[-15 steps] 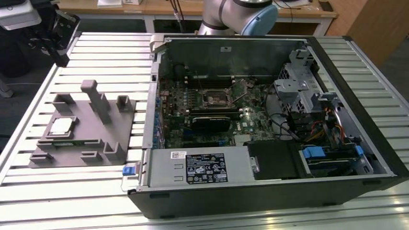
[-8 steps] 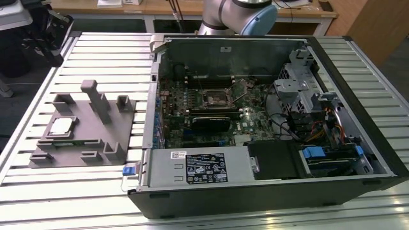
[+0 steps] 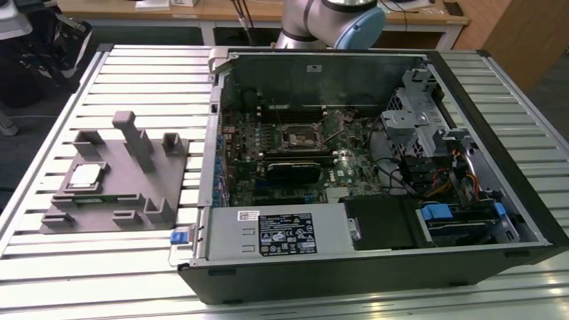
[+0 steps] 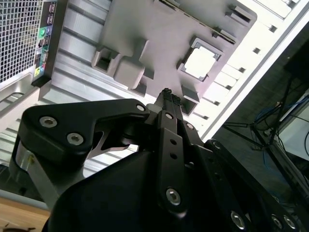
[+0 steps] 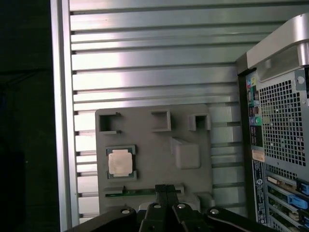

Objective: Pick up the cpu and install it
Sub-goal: 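Reach for the cpu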

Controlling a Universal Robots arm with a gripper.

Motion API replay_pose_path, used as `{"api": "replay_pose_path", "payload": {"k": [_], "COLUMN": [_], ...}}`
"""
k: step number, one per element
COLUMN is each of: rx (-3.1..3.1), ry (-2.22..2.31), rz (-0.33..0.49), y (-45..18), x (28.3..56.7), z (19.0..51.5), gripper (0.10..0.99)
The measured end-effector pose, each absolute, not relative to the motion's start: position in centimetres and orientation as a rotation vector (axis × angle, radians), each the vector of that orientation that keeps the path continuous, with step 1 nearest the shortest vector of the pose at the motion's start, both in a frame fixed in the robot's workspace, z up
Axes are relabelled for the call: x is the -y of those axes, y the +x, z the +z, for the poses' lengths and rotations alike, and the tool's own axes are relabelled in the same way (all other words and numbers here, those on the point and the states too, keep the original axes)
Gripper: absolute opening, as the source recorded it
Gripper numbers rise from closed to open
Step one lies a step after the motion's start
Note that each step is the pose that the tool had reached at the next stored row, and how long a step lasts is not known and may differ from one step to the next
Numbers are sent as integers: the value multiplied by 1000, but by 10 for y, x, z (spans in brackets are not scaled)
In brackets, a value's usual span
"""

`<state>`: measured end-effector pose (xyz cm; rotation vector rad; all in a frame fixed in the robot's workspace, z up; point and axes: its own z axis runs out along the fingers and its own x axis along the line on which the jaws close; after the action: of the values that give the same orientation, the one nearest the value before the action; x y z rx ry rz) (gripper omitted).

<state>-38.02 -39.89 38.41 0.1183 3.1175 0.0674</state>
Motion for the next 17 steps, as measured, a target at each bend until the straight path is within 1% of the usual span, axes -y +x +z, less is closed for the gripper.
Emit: {"api": "replay_pose_path", "payload": {"k": [17], "rx": [-3118], "ry": [118], "rz": [67], "y": [-406], "x": [399], "z": [383], "gripper": [106]}}
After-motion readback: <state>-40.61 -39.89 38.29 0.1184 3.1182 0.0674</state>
